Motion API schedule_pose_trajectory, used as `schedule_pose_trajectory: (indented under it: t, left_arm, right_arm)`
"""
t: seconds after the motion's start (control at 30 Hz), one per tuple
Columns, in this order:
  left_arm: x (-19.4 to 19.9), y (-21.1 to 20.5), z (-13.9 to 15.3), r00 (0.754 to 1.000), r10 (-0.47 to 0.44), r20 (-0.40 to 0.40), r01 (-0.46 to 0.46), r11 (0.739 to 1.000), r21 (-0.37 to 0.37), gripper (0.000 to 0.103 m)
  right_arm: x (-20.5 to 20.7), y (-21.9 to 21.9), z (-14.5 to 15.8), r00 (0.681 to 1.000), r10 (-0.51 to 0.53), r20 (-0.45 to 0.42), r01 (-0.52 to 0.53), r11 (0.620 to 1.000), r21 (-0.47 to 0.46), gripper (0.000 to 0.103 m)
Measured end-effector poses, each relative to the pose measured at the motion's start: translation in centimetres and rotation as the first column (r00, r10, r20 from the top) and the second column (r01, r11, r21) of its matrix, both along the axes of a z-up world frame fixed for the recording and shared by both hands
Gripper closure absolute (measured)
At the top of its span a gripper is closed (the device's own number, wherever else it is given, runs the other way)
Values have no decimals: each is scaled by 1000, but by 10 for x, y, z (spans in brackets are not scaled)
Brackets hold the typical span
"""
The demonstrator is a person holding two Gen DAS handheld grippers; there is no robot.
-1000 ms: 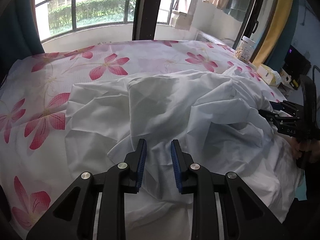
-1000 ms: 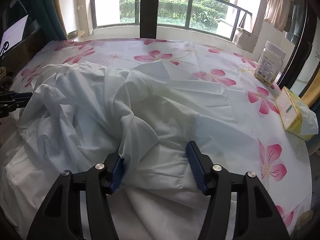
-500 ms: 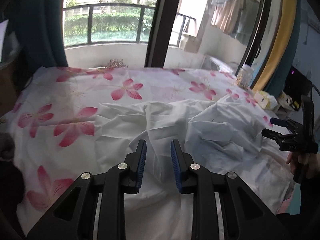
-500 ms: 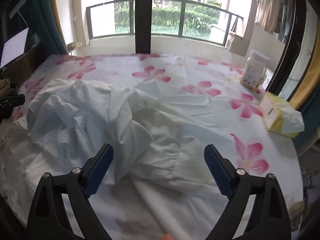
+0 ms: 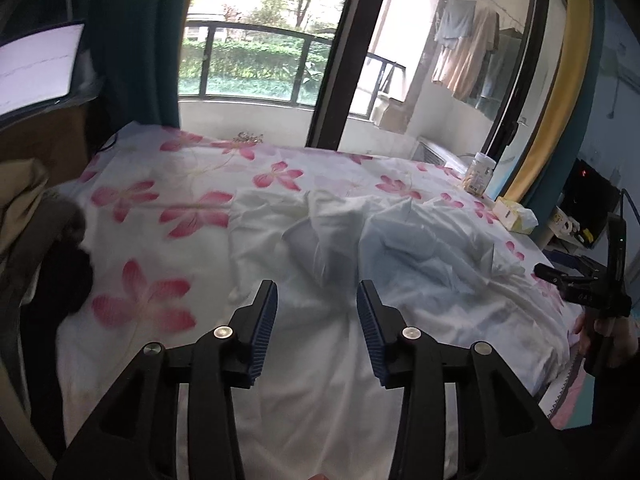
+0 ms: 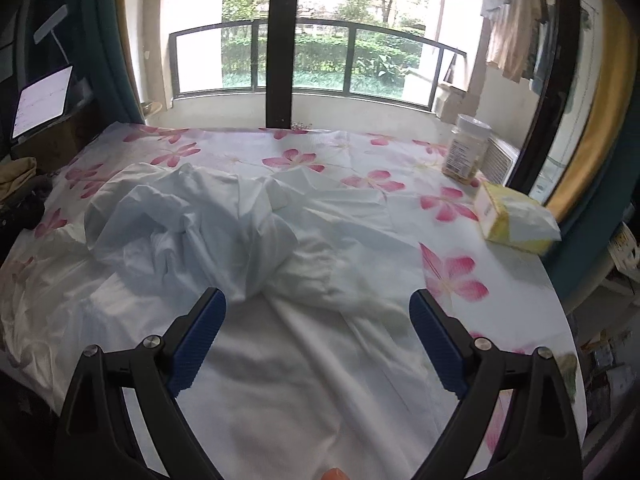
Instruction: Fold large clothes
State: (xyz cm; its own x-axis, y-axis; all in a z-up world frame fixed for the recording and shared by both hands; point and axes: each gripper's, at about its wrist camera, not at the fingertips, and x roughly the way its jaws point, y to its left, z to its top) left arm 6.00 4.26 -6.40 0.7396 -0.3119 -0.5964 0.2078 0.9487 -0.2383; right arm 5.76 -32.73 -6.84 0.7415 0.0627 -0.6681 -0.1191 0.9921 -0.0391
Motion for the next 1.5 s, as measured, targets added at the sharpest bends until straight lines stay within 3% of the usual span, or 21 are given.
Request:
schedule_pose_trajectory:
  t: [0.47,0.6,0.9,1.0,1.1,1.17,1.23,1.37,1.43,1.5]
  left_arm:
    - [-62,46,-48,985,125,-118,-121,992,45,57]
    - [-74,49,-59,979,163,-122,-146,980,135,56]
    - [-91,67,-67,971,194,-142,-182,979,96,56]
    - [-99,68,-63,977,184,-112,-179,982,52,56]
    - [-97,62,-69,978,154,-137,-147,987,61,46]
    - [-95,55,-74,979,145,-143,-133,987,96,46]
    - [-95,46,-73,979,145,-141,-119,977,177,46]
    - [-94,40,-65,976,170,-136,-133,959,249,46]
    - [-96,41,-59,978,183,-103,-148,948,282,46]
    - [-93,44,-61,976,181,-117,-141,947,287,46]
  right_arm:
    - [-77,-68,-38,981,-178,-71,179,984,15,11]
    - [-99,-82,-53,974,-202,-101,206,978,27,11]
    - [-117,-92,-70,964,-229,-134,239,969,62,11]
    - [-117,-95,-77,964,-224,-146,240,965,109,18]
    - [-119,-94,-78,967,-217,-134,231,968,101,20]
    - [-121,-93,-77,970,-208,-127,221,971,93,25]
    - [-124,-96,-75,971,-204,-122,216,973,88,41]
    - [-131,-100,-71,974,-196,-111,204,976,71,69]
    - [-132,-101,-69,977,-186,-107,195,978,74,102]
    - [-131,-100,-66,978,-180,-103,188,979,74,102]
